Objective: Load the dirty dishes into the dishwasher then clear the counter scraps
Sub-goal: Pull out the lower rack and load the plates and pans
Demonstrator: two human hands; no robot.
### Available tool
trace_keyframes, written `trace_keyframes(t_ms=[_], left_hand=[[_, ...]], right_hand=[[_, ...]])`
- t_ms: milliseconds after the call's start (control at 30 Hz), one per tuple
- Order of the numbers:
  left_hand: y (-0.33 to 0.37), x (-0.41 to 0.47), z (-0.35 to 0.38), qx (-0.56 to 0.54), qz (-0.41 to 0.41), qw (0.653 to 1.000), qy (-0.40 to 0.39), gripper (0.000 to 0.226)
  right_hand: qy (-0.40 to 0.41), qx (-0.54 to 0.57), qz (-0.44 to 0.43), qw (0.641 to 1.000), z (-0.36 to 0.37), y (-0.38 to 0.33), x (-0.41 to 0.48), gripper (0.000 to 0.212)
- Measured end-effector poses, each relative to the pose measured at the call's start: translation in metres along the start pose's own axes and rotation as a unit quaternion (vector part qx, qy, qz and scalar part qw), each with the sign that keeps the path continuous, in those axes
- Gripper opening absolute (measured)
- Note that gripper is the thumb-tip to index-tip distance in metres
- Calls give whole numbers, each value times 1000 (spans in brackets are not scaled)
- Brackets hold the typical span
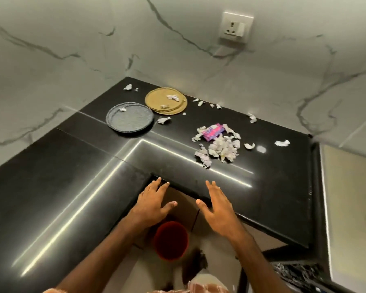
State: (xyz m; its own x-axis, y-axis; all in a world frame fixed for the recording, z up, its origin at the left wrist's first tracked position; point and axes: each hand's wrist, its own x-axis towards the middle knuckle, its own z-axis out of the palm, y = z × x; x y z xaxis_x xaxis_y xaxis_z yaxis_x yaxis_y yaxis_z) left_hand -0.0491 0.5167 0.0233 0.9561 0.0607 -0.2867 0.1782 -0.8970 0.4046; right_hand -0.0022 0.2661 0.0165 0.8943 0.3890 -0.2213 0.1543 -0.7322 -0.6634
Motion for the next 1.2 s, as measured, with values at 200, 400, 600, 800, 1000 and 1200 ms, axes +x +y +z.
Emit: trace_keyframes(t_ms=[200,400,600,800,1000,1200], left_hand=[[-26,44,-5,-73,-52,996,-13,77],[-42,115,-28,-93,-81,992,22,70],[-58,201,-63,-500,-255,819,116,73],[-84,264,-94,-801,-305,468,214,65],[-88,295,-113,-837,-306,366,270,67],[-94,307,-111,-813,-332,399,266,35]], right_hand=[[-104,-119,-54,986,-1,-31,105,80],[-146,-306,-105,935,3,-61,226,103],[-243,-364,-78,896,-6,-72,291,93],[-187,-382,-115,898,0,-91,290,40],[-204,-419,-97,879,10,-93,296,56],[-232,-414,-102,874,0,-97,294,67]])
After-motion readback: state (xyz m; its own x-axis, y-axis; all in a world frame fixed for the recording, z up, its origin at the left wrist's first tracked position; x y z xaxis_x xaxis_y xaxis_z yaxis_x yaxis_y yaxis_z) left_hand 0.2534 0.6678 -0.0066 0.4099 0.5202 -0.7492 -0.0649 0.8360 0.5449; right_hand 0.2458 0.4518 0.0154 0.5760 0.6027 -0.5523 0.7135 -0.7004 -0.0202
